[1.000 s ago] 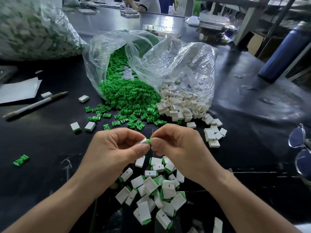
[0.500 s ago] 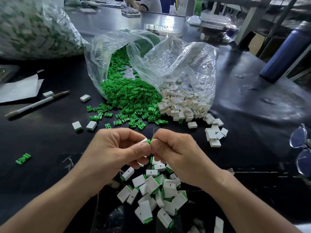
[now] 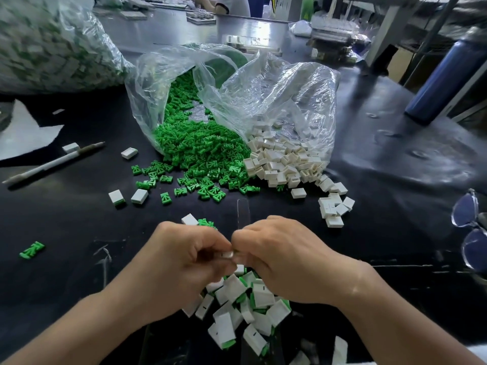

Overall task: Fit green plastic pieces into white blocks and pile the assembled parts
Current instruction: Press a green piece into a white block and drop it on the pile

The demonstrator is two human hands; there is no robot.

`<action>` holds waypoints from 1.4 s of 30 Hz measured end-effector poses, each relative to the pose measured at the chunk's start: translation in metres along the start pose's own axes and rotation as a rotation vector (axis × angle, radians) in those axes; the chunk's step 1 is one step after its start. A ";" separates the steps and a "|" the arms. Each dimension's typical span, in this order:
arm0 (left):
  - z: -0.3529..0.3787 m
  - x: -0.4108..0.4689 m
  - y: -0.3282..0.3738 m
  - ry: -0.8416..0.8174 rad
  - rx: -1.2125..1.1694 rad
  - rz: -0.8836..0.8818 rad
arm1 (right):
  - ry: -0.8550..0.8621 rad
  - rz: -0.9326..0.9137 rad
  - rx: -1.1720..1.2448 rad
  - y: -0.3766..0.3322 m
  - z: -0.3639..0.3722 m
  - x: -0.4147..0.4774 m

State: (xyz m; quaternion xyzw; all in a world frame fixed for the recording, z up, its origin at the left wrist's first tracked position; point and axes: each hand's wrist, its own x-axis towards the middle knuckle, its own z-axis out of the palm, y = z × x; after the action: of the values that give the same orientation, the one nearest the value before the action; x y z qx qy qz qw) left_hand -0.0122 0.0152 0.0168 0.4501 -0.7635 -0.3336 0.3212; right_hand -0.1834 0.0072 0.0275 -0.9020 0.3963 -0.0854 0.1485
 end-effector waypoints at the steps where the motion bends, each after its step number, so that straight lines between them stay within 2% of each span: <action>1: 0.000 0.001 0.000 0.009 -0.060 -0.012 | 0.053 0.009 0.048 0.000 -0.001 0.000; 4: -0.003 0.006 0.004 0.048 -0.382 -0.084 | 0.242 0.052 0.313 0.002 -0.004 -0.001; 6: -0.003 0.008 0.007 0.074 -0.485 -0.108 | 0.299 0.069 0.400 0.002 -0.002 -0.001; 20: 0.007 0.006 0.009 0.207 -0.602 -0.210 | 0.515 0.212 0.699 -0.008 0.024 0.007; 23: 0.002 0.008 0.007 0.150 -0.555 -0.232 | 0.431 0.245 0.706 -0.007 0.021 0.007; 29: 0.001 0.007 0.002 -0.065 -0.461 -0.286 | -0.022 0.304 0.618 0.004 -0.005 -0.001; 34: 0.000 0.005 0.005 -0.142 -0.454 -0.275 | -0.123 0.277 0.534 0.001 -0.015 -0.005; 39: -0.001 0.005 0.006 -0.225 -0.452 -0.263 | -0.192 0.273 0.564 0.001 -0.020 -0.007; 42: -0.003 0.005 0.006 -0.201 -0.467 -0.265 | -0.131 0.218 0.507 0.001 -0.017 -0.007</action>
State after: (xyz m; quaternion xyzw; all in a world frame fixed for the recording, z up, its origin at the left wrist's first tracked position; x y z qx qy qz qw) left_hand -0.0145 0.0124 0.0238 0.4246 -0.6286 -0.5822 0.2925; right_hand -0.1939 0.0083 0.0427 -0.7917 0.4467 -0.1066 0.4030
